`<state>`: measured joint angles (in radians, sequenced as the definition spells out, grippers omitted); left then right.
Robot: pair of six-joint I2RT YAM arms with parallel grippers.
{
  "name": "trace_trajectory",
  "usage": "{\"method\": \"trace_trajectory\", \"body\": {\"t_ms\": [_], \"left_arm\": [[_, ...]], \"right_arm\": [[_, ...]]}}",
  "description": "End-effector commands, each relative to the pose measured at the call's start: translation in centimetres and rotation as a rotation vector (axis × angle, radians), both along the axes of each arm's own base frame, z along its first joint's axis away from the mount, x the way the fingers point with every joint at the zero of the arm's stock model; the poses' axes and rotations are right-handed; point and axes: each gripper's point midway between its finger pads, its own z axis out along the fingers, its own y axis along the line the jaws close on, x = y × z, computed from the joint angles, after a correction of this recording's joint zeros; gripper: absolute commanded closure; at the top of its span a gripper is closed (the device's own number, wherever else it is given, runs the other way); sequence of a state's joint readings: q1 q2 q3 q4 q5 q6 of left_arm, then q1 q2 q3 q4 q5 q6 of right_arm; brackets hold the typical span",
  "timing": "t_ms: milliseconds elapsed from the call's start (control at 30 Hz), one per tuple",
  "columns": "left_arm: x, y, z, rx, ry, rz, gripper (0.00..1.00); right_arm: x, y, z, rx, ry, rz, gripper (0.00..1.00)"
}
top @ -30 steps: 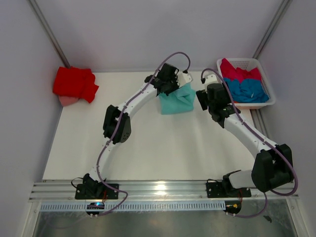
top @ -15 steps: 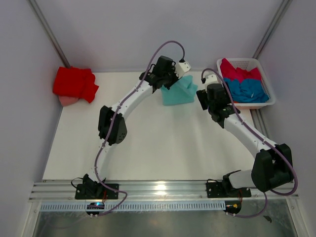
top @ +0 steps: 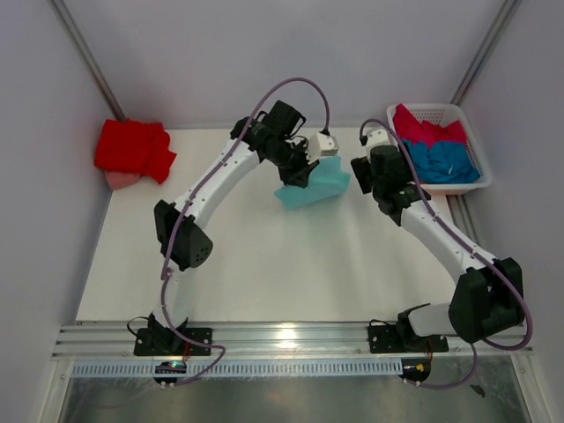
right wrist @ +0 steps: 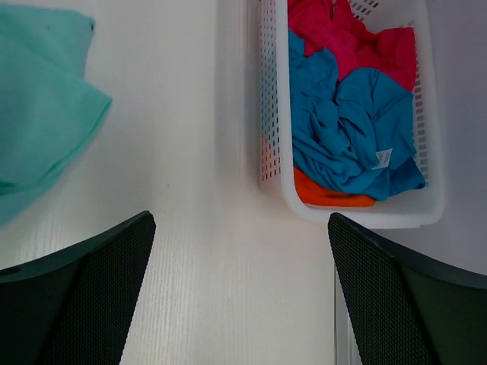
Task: Fold and stack the t-shirts
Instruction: Fold the tshirt
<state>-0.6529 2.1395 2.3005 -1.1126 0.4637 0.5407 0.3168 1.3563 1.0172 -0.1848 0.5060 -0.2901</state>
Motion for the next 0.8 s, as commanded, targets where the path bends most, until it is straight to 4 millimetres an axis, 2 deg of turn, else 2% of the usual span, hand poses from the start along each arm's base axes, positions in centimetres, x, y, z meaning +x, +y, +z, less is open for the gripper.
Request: {"method": "trace_trajectory", "body": {"t_ms": [0, 100, 267, 367, 533, 767], "left_arm": [[-6.8, 1.5, 2.2, -0.034, 0.164, -0.168, 1.00], [-9.8, 2.2, 1.9, -0.027, 0.277, -0.244, 1.00], [-14.7, 3.0, 0.9, 0.017, 0.457, -0.356, 0.99], [-16.2, 3.4, 0.3, 0.035, 0.481, -0.395, 0.98], [-15.2, 2.7, -0.3, 0.040, 0.469, -0.393, 0.98], [-11.7, 0.9, -2.9, 0.067, 0.404, -0.379, 0.98]], "right_arm": [[0.5, 0.1, 5.3, 0.033, -0.115, 0.003, 0.01], [0.5, 0.0, 6.1, 0.030, -0.125, 0.008, 0.01], [0.3, -0.1, 5.7, 0.013, -0.110, 0.007, 0.01], [0.3, -0.2, 5.5, 0.015, -0.111, 0.004, 0.01], [0.4, 0.0, 5.8, 0.024, -0.118, 0.008, 0.01], [0.2, -0.2, 6.2, 0.018, -0.130, 0.007, 0.01]]}}
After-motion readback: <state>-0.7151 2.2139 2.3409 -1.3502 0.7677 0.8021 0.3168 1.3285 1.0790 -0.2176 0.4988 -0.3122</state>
